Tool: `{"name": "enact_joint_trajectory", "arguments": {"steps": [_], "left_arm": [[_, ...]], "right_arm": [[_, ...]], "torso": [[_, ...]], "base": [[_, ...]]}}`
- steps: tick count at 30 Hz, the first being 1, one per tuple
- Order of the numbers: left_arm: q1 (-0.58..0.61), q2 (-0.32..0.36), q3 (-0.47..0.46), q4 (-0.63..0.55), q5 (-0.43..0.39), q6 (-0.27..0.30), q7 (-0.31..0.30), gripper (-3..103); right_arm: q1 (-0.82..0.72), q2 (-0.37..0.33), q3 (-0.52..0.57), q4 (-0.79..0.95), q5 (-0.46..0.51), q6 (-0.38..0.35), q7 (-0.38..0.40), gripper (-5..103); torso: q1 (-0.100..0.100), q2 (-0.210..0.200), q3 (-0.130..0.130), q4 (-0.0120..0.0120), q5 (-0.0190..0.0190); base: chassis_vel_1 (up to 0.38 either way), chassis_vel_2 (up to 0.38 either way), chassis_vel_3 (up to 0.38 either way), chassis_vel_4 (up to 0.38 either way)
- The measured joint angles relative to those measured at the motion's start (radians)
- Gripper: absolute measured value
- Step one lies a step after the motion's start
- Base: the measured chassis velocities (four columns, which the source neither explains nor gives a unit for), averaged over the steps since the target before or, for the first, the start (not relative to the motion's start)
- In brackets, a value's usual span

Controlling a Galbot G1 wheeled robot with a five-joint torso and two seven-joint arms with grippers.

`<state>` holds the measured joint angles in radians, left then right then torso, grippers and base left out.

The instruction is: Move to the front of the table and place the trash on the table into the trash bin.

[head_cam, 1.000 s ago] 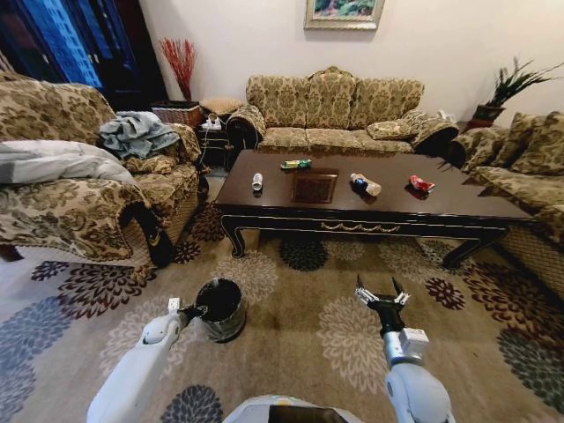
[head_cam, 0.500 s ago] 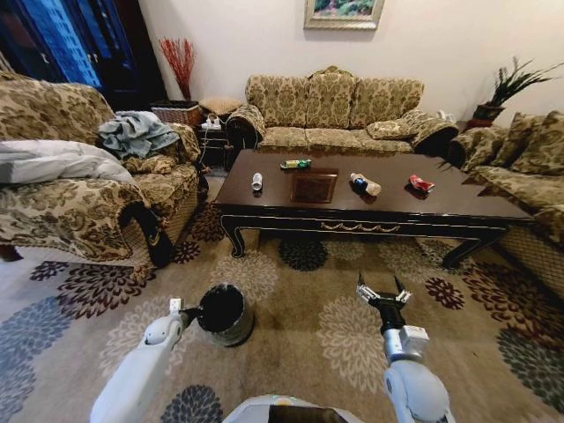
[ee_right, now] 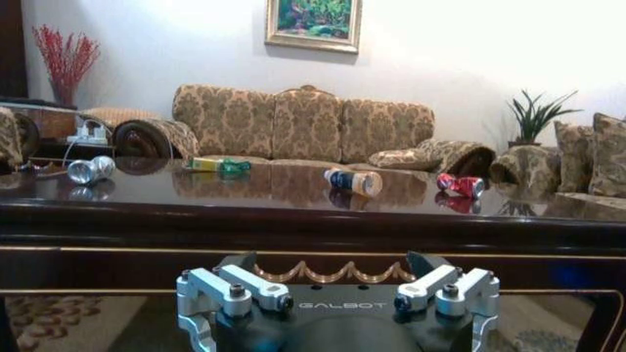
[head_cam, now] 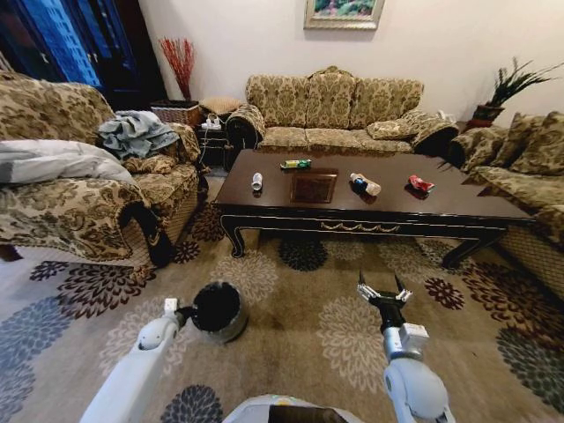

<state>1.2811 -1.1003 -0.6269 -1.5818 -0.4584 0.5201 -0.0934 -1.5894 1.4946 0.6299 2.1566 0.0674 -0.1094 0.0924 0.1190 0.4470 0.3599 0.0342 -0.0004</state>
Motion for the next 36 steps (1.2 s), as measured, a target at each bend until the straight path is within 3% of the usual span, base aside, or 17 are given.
{"name": "enact_joint_trajectory", "arguments": {"steps": [2, 4, 5, 8, 10, 13, 18, 23, 28, 36], "left_arm": [[0.017, -0.005, -0.029, -0.046, 0.002, 0.0, -0.024, 1], [0.062, -0.017, -0.113, -0.189, 0.008, 0.011, -0.059, 1], [0.062, -0.017, -0.113, -0.189, 0.008, 0.011, -0.059, 1], [0.114, -0.017, -0.178, -0.359, 0.001, 0.035, -0.08, 1], [0.126, -0.016, -0.187, -0.384, -0.001, 0.036, -0.089, 1], [0.206, -0.005, -0.231, -0.497, -0.007, 0.058, -0.103, 1], [0.238, 0.014, -0.242, -0.58, -0.009, 0.083, -0.093, 1], [0.222, 0.036, -0.259, -0.707, -0.05, 0.132, -0.084, 1], [0.224, 0.074, -0.307, -0.8, -0.07, 0.163, -0.079, 1], [0.217, 0.125, -0.349, -0.856, -0.127, 0.184, -0.062, 1]], "right_arm": [[0.002, -0.001, 0.0, 0.001, 0.002, -0.001, 0.0, 100], [0.003, -0.005, 0.0, 0.005, 0.006, -0.003, -0.002, 100], [0.003, -0.005, 0.0, 0.005, 0.006, -0.003, -0.002, 100], [0.007, -0.02, 0.001, 0.016, 0.013, -0.01, -0.009, 100], [0.012, -0.025, 0.002, 0.019, 0.014, -0.013, -0.011, 100], [0.052, -0.068, 0.015, 0.041, 0.035, -0.039, -0.02, 100], [0.068, -0.105, 0.039, 0.065, 0.098, -0.068, -0.016, 100], [0.069, -0.131, 0.095, 0.091, 0.15, -0.087, -0.025, 100], [0.066, -0.135, 0.092, 0.093, 0.155, -0.091, -0.034, 100], [0.062, -0.128, 0.092, 0.107, 0.148, -0.097, -0.032, 100]], "torso": [[0.0, 0.0, 0.0, 0.0002, -0.0001], [0.0, 0.0, 0.0, 0.0005, 0.001], [0.0, 0.0, 0.0, 0.0005, 0.001], [0.0, 0.0, 0.0, -0.0002, 0.0007], [0.0, 0.0, 0.0, -0.0004, 0.0007], [0.0, 0.0, 0.0, 0.0005, 0.0004], [0.0, 0.0, 0.0, 0.001, 0.0002], [0.0, 0.0, 0.0, -0.0008, 0.0005], [0.0, 0.0, 0.0, 0.0005, 0.0004], [0.0, 0.0, 0.0, 0.0001, 0.0005]], "base": [[0.0, 0.0, 0.0, 0.0], [0.0, 0.0, 0.0, 0.0], [0.0, 0.0, 0.0, 0.0], [0.0, 0.0, 0.0, 0.0], [0.0, 0.0, 0.0, 0.0], [0.0, 0.0, 0.0, 0.0], [0.0, 0.0, 0.0, 0.0], [0.0, 0.0, 0.0, 0.0], [0.0, 0.0, 0.0, 0.0], [-0.073, 0.068, 0.074, -0.071]]}}
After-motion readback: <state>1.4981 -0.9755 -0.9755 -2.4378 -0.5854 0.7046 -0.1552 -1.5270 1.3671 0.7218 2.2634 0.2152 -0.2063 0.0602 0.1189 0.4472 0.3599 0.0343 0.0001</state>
